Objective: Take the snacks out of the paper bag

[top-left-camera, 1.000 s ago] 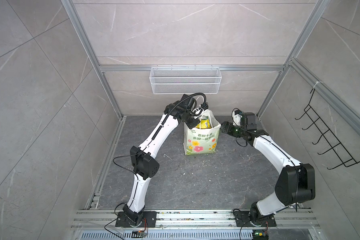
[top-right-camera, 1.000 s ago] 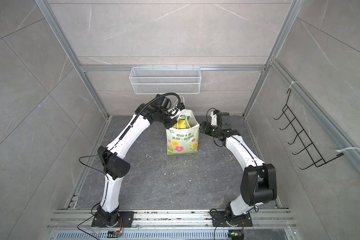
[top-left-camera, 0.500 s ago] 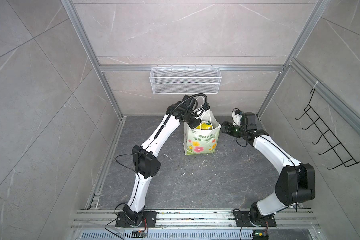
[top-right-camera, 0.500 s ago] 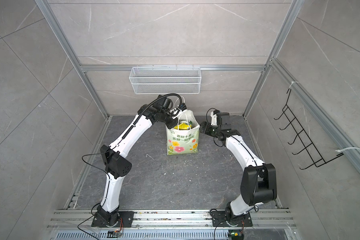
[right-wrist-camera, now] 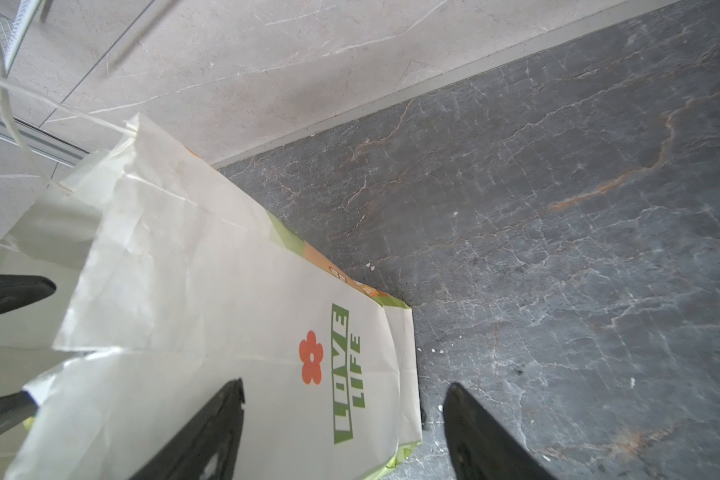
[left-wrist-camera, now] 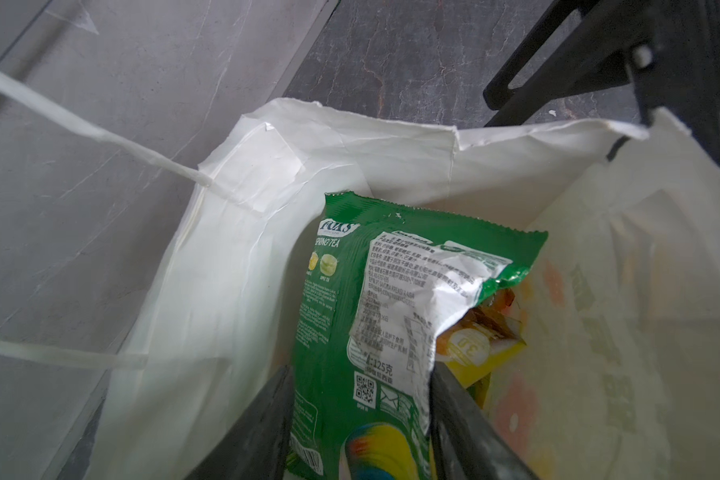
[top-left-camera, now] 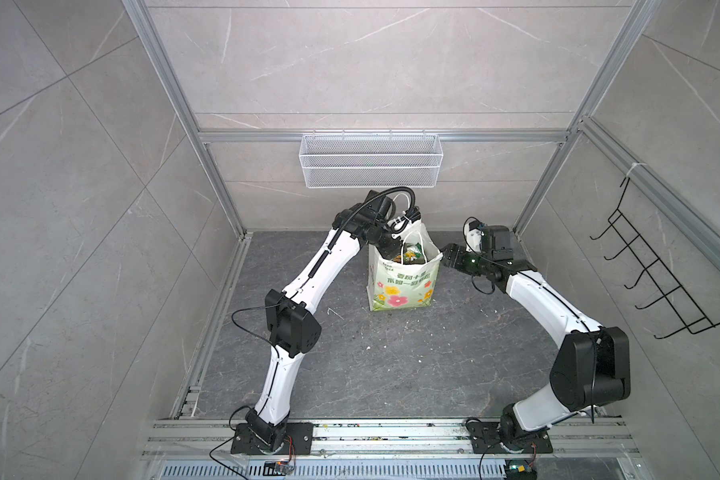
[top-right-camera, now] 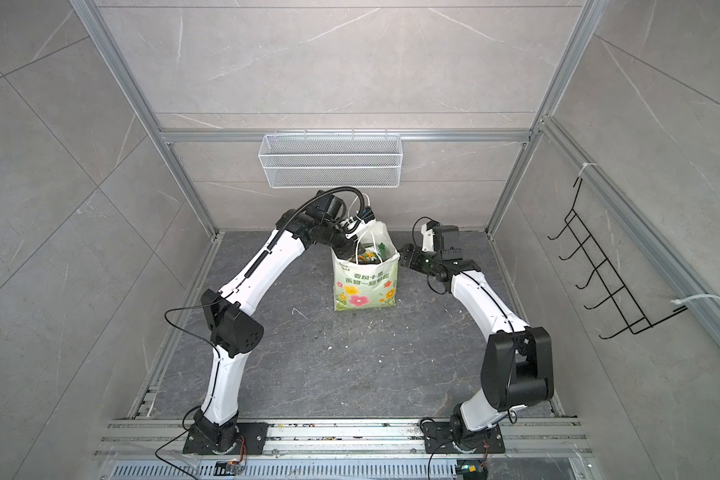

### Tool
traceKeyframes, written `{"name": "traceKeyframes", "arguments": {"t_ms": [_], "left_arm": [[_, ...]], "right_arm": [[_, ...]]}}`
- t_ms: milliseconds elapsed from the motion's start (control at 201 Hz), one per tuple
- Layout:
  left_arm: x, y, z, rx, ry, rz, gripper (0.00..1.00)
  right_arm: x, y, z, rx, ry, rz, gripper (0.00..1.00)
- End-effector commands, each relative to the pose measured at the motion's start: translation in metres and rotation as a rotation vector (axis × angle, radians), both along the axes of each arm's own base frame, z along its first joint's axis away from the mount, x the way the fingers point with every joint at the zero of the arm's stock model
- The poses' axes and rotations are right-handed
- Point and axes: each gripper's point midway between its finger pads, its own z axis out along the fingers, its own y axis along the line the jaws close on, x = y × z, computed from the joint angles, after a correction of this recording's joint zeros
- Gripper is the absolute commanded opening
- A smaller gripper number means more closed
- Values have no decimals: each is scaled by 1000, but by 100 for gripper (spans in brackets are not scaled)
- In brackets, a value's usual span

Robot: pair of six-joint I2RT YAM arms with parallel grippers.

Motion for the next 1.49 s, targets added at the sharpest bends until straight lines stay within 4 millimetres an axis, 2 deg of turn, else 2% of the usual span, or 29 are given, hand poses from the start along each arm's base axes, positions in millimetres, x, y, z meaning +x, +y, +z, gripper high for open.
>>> {"name": "traceKeyframes", "arguments": {"t_ms": [0, 75, 154, 194, 239, 403, 747, 876, 1070, 1294, 1488], "left_arm": [[6, -9, -13, -26, 24, -10, 48], [10, -9, -22, -15, 31, 5, 39], [9, -11, -26, -14, 39, -1, 34], [9, -11, -26, -13, 37, 0, 23], [10, -11, -22, -18, 31, 5, 10], [10, -8, 3, -26, -33, 30, 0], [-1, 12, 73, -68, -168, 80, 0], [-4, 19, 92, -80, -207, 97, 0], [-13, 19, 118, -134, -243, 77, 0], [-23, 24, 147, -185, -283, 72, 0], [-39, 38, 183, -236, -343, 80, 0]], "right_arm": [[-5, -1, 2, -4, -4, -8, 78], [-5, -1, 2, -3, -5, -7, 78], [-5, -1, 2, 0, -3, -6, 78], [-5, -1, 2, 0, -1, -8, 78], [-5, -1, 1, -1, 1, -9, 78], [-4, 0, 0, 5, 2, -12, 78], [-4, -1, 0, 4, 7, -16, 79], [-5, -2, -2, 1, 10, -17, 79], [-6, -2, -2, 1, 8, -16, 79], [-5, -1, 7, 4, -11, -9, 79], [-4, 2, 24, 14, -57, 7, 79]]}}
